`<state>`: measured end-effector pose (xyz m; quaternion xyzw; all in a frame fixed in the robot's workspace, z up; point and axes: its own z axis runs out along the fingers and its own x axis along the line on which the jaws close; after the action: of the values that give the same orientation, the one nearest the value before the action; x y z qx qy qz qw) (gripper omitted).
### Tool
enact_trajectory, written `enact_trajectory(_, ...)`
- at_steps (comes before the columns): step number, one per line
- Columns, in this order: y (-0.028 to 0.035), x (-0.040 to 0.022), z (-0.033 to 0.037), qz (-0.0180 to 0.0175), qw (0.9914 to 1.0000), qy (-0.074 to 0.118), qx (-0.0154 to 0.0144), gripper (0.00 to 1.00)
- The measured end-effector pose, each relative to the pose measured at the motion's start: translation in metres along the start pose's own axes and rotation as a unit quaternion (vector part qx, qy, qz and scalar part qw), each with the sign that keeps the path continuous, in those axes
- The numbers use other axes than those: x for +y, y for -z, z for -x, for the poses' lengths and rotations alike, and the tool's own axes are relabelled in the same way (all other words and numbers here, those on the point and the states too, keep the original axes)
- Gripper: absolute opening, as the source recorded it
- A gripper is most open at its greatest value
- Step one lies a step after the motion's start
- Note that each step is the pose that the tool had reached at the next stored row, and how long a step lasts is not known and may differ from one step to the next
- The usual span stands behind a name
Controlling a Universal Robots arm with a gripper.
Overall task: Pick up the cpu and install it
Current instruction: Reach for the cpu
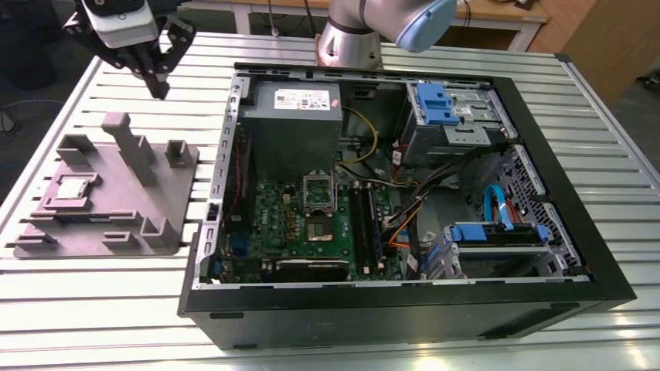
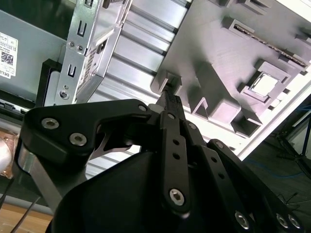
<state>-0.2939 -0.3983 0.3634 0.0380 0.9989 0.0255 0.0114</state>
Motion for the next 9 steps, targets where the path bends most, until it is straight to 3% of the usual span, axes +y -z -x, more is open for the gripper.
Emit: enact_trajectory(9, -0.0006, -0.0005, -0.0059, 0.0, 1.0, 0.0, 0.0, 0.1)
